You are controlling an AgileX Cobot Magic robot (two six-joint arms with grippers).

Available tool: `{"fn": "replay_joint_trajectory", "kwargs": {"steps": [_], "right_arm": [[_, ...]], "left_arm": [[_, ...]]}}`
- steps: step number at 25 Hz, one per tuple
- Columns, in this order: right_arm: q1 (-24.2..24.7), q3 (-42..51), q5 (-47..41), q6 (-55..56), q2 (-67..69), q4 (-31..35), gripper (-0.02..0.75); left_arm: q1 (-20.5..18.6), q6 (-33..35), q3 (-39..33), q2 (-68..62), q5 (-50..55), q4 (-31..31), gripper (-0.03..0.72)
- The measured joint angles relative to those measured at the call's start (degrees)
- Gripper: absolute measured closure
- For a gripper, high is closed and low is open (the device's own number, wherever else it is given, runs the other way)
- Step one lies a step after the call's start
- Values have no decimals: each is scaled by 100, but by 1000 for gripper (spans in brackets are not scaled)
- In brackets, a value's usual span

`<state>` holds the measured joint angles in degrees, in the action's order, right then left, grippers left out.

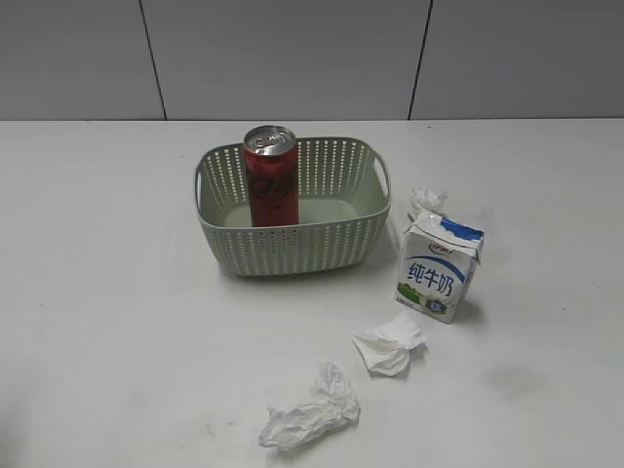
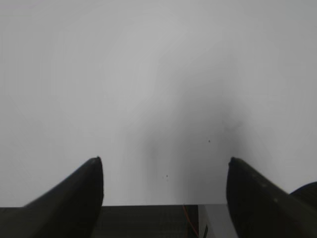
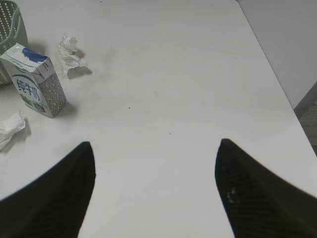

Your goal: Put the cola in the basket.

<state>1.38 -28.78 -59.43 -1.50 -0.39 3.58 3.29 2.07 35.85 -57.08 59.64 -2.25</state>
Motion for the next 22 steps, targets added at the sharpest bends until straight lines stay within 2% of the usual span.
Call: {"fn": "replay_joint_trajectory", "kwargs": {"steps": [7,22], "right_arm": [[0,0,0,0,0,0,167],[0,0,0,1,0,0,167]], "left_arm": [[0,0,-602,934,-39,-87,99],[0,0,-647,3813,-53,53,99]]}}
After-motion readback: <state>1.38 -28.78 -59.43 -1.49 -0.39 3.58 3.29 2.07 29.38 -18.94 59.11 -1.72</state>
